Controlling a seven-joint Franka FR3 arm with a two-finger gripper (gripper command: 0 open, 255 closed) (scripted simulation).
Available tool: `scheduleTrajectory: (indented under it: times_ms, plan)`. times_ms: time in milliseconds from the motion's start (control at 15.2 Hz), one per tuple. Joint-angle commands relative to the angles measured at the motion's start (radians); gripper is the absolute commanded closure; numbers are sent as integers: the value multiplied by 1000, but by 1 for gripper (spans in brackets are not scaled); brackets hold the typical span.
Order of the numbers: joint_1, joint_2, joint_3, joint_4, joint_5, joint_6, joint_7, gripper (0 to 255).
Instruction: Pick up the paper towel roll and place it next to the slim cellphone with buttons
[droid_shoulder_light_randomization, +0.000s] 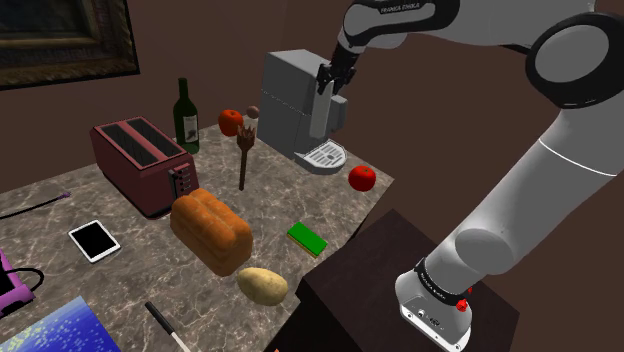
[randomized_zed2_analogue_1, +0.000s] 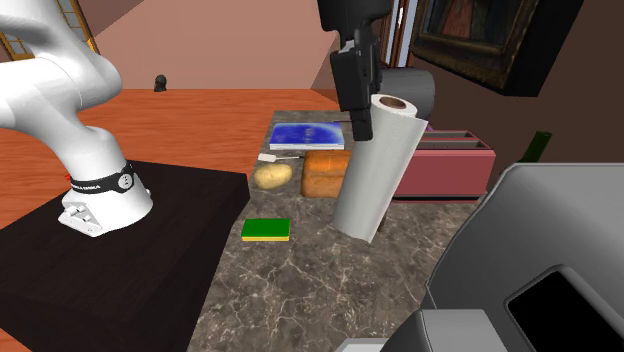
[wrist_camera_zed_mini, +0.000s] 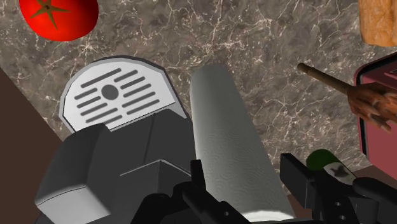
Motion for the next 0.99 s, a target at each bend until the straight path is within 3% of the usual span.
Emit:
scheduleTrajectory:
  times_ms: [0, 132, 924]
  plan:
    - [0, -4, 0, 24, -1, -28, 2, 255]
    - [1, -8, 0, 43, -2, -51, 2, 255]
    - [134, -50, 131, -124, -80, 66, 307, 255]
